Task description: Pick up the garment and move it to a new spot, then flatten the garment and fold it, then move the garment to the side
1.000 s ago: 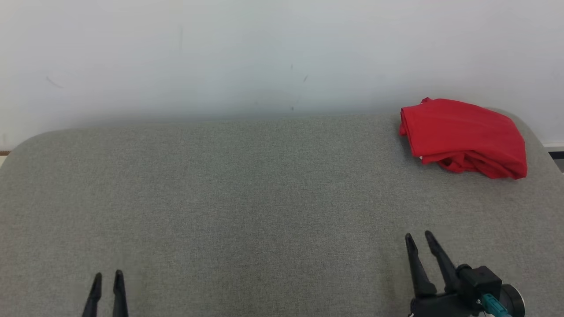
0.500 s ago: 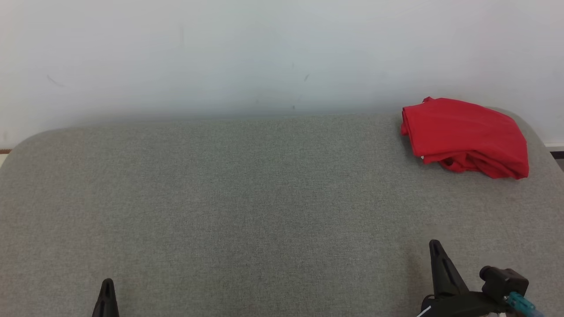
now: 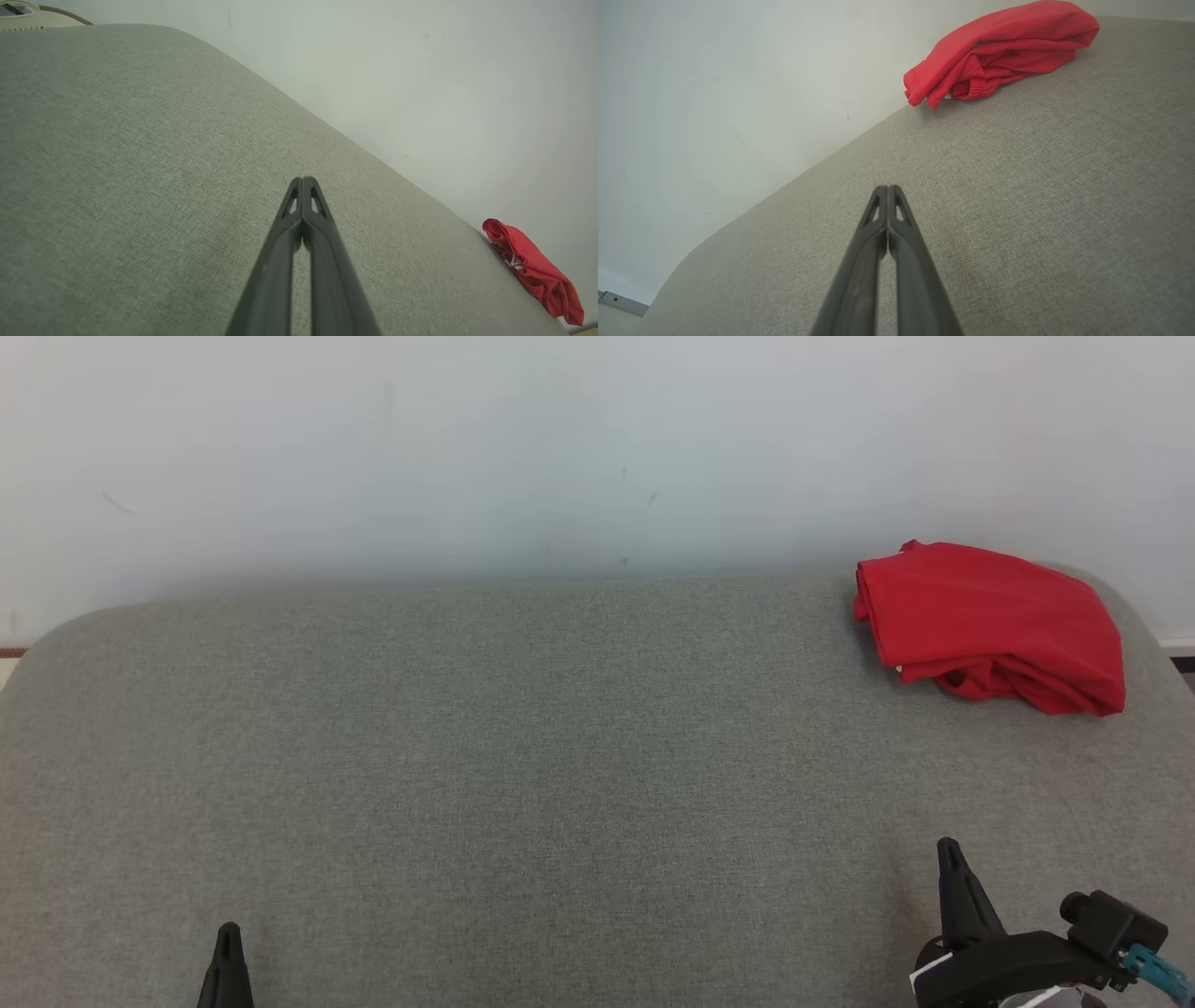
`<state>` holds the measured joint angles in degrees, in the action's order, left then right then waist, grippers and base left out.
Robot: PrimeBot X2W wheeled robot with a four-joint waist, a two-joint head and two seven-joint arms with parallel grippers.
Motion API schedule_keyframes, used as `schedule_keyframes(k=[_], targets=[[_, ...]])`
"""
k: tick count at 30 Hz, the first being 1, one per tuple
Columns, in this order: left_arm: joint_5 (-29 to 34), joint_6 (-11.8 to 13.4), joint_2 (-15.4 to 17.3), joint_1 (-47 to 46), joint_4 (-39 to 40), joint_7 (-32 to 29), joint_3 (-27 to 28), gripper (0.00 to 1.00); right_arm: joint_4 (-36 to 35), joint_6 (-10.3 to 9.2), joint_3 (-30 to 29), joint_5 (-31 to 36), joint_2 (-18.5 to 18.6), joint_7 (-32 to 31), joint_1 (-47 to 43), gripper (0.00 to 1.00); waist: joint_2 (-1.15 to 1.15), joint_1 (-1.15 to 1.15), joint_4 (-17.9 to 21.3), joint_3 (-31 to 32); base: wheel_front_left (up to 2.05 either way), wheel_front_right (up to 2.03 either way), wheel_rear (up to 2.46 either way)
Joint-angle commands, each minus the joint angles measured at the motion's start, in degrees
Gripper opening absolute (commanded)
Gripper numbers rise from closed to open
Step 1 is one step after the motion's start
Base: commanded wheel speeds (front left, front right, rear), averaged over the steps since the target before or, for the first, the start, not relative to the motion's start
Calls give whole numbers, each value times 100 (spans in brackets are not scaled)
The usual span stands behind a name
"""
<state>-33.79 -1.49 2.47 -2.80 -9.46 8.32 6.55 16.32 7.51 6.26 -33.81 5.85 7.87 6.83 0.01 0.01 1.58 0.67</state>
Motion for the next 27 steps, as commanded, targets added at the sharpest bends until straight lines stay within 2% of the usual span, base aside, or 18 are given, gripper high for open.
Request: schedule_keyframes(k=[1, 27], targets=[[-187, -52, 36, -185, 20, -30, 0, 0, -40, -1, -49, -189, -7, -38, 201, 0, -1, 0, -2, -1, 0, 0, 0], [-2219, -254, 44, -557, -452, -494, -9, 0, 254, -2, -516, -2245, -79, -589, 493, 0, -1, 0, -44, -37, 0, 0, 0]])
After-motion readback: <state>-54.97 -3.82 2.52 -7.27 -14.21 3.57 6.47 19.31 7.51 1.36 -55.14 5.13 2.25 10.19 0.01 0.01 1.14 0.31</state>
